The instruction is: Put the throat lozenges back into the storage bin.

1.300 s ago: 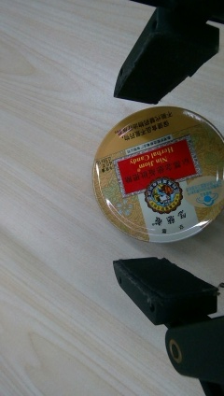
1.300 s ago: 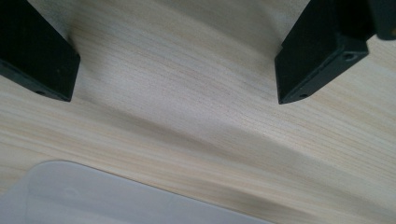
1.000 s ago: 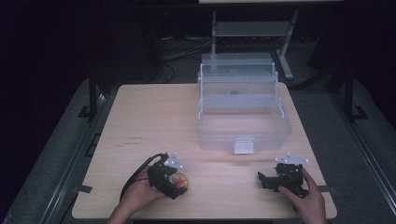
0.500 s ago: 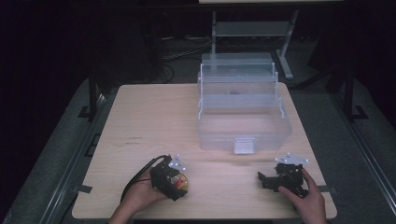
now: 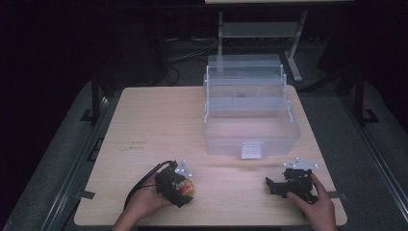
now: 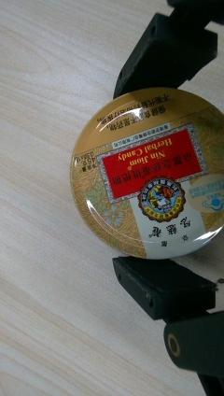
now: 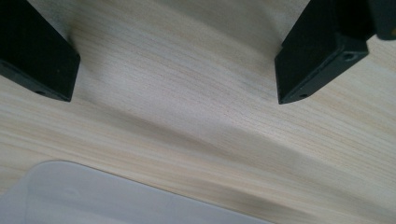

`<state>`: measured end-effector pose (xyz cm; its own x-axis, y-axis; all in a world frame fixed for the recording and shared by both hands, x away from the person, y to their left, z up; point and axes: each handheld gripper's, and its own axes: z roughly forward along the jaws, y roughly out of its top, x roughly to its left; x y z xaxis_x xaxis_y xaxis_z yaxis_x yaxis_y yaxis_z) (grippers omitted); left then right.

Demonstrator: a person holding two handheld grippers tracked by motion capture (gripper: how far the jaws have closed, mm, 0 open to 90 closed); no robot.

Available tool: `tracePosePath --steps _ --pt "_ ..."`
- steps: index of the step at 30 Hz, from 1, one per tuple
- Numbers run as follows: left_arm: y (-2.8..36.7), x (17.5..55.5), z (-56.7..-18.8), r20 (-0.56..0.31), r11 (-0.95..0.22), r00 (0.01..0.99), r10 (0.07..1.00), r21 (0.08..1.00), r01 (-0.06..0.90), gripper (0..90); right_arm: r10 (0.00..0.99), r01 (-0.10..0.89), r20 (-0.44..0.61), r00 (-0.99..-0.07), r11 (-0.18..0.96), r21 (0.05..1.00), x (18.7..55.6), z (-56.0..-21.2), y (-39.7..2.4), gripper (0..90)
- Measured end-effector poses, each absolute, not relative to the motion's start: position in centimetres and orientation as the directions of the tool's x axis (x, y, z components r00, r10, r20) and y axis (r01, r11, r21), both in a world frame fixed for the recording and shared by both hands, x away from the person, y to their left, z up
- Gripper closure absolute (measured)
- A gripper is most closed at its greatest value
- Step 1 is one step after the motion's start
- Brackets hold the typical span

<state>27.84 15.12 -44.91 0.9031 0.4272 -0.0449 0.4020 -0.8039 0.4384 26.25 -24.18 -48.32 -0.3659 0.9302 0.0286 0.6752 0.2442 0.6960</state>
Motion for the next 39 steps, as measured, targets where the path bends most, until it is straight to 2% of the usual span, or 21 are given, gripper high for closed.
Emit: tracePosePath --steps 3,39 --pt "15.1 27.8 -44.9 -0.046 -0.805 0.904 0.425 0.438 0.400 18.7 0.930 0.675 0.029 -0.366 0.244 0.696 26.2 -48.3 -24.2 0.0" --pt "15.1 28.0 -43.2 -0.058 -0.795 0.907 0.418 0.459 0.396 19.4 0.929 0.675 0.028 -0.368 0.246 0.696 26.2 -48.3 -24.2 0.0"
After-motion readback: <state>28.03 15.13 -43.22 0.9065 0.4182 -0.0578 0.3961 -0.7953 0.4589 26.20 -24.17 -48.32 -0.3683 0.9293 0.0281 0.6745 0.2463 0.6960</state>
